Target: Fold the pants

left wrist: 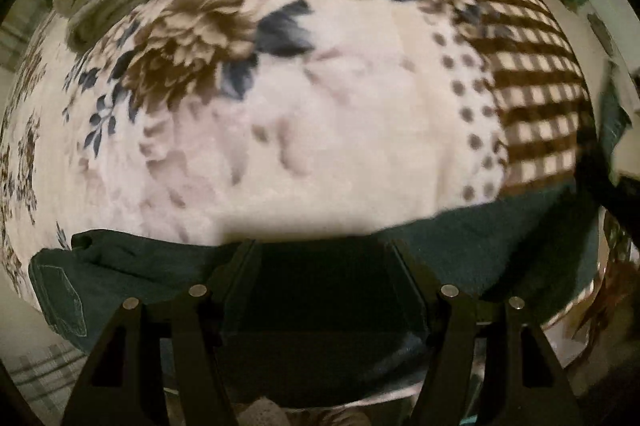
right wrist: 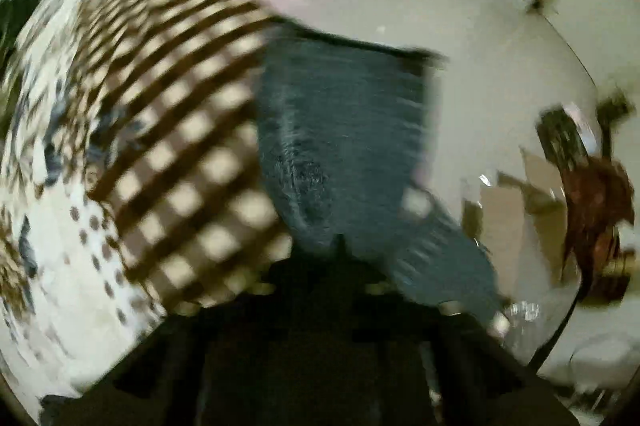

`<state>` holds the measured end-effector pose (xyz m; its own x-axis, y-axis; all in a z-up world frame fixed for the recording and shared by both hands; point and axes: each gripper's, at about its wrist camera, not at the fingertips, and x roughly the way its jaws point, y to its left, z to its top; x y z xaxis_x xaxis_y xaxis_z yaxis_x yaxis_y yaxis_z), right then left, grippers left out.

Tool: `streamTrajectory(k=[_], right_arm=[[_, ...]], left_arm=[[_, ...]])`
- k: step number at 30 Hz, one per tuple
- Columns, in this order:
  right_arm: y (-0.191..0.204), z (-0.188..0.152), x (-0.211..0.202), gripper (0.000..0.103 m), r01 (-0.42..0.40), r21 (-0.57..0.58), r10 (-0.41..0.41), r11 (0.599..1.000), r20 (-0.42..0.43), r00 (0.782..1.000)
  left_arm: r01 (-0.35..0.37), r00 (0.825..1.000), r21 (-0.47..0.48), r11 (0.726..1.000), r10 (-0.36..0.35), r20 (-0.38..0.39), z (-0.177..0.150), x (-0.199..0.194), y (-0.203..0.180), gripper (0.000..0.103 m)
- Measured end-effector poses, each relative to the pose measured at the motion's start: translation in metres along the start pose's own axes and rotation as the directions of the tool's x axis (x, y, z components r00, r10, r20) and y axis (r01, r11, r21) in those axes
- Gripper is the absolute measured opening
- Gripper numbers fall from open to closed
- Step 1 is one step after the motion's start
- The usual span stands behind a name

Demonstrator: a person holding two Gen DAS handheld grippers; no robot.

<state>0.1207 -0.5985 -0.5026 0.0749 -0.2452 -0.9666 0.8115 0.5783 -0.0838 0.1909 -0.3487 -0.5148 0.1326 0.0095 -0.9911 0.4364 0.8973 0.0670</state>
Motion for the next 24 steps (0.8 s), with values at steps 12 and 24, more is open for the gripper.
streamTrajectory(k=[12, 24], right_arm=[[-0.12, -0.061, 0.008, 0.061, -0.088, 0.38, 0.165, 0.921, -0.174, 0.971], [-0.135, -0.05, -0.022, 0.005, -0.15, 0.384, 0.135, 0.911, 0.065, 0.989]], left_arm=[[0.012, 0.999, 0.064, 0.998, -0.009, -0.04, -0.041, -0.002, -0.043, 0.063], [0.039, 0.999, 0.055, 0.998, -0.038, -0.02, -0.021, -0.011, -0.055, 0.063]])
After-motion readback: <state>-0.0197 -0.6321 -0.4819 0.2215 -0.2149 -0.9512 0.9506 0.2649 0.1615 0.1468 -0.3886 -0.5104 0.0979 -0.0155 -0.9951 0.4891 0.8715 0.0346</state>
